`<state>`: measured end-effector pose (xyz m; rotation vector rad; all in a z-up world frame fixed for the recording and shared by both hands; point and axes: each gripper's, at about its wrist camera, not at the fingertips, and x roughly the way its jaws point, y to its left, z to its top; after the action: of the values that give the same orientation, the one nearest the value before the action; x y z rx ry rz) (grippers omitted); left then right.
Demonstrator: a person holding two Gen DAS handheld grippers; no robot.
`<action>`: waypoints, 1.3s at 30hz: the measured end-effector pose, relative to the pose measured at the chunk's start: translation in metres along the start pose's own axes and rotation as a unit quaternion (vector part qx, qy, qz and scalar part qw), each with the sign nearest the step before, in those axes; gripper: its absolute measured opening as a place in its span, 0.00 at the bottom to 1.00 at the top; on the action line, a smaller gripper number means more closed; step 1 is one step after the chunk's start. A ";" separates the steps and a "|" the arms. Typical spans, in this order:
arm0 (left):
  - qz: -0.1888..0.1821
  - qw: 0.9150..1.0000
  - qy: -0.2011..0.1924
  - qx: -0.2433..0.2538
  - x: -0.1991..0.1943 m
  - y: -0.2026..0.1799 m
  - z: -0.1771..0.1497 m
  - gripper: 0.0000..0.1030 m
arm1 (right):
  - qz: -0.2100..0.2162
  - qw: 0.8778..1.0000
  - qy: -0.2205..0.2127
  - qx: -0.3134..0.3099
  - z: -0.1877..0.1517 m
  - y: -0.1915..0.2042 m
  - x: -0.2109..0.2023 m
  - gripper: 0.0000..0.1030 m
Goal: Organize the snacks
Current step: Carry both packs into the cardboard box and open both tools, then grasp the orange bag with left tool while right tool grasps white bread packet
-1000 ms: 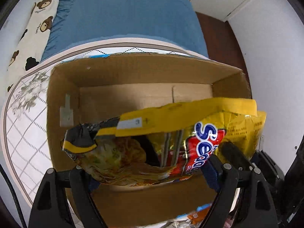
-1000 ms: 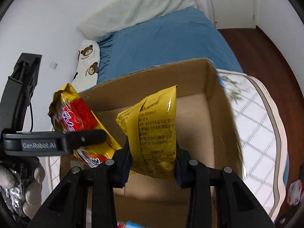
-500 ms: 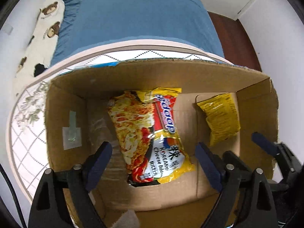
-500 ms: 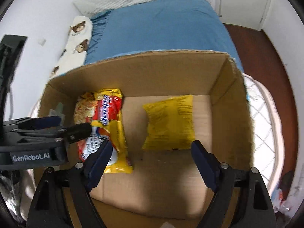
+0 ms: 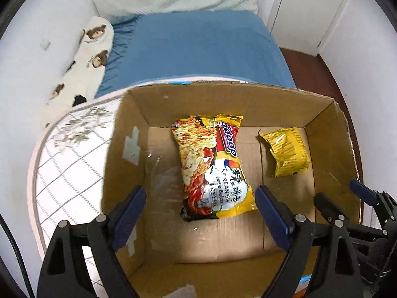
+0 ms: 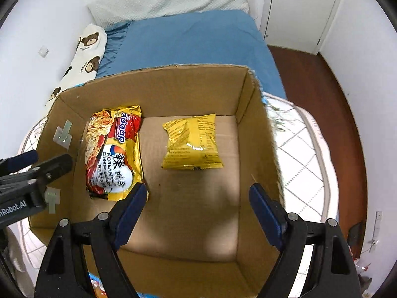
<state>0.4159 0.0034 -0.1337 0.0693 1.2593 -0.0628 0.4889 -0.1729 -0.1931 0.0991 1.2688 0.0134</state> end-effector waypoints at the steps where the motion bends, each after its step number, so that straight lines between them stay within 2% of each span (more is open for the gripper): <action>1: 0.002 1.000 -0.012 -0.001 -0.008 0.000 -0.005 0.87 | -0.002 1.000 -0.007 -0.002 -0.004 0.000 -0.006 0.84; 17: 0.000 0.993 -0.119 0.009 -0.113 -0.005 -0.069 0.87 | -0.007 0.995 -0.098 0.000 -0.063 0.001 -0.118 0.84; 23: -0.010 0.991 -0.134 0.000 -0.143 -0.005 -0.091 0.87 | -0.001 0.992 -0.127 0.006 -0.085 0.003 -0.152 0.84; 27: -0.016 0.991 -0.131 -0.008 -0.151 -0.004 -0.104 0.87 | 0.014 0.991 -0.131 0.011 -0.101 0.005 -0.170 0.84; 29: -0.017 0.992 -0.126 -0.011 -0.152 -0.003 -0.113 0.87 | 0.027 0.992 -0.125 0.018 -0.110 0.004 -0.172 0.84; 32: -0.014 0.994 -0.105 -0.020 -0.145 0.001 -0.132 0.87 | 0.047 0.995 -0.085 0.035 -0.133 -0.001 -0.161 0.84; 35: -0.004 0.998 -0.065 -0.023 -0.124 0.009 -0.158 0.87 | 0.077 0.994 -0.013 0.070 -0.166 -0.012 -0.127 0.84; 37: 0.000 0.999 -0.030 -0.032 -0.104 0.018 -0.178 0.87 | 0.101 0.989 0.036 0.106 -0.188 -0.020 -0.100 0.84; 39: 0.003 0.998 0.025 -0.050 -0.075 0.031 -0.202 0.87 | 0.125 0.978 0.087 0.146 -0.212 -0.028 -0.068 0.84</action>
<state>0.2040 0.0529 -0.1234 -0.0124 1.3110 0.0067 0.2656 -0.1907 -0.1925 0.5202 1.4193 0.0540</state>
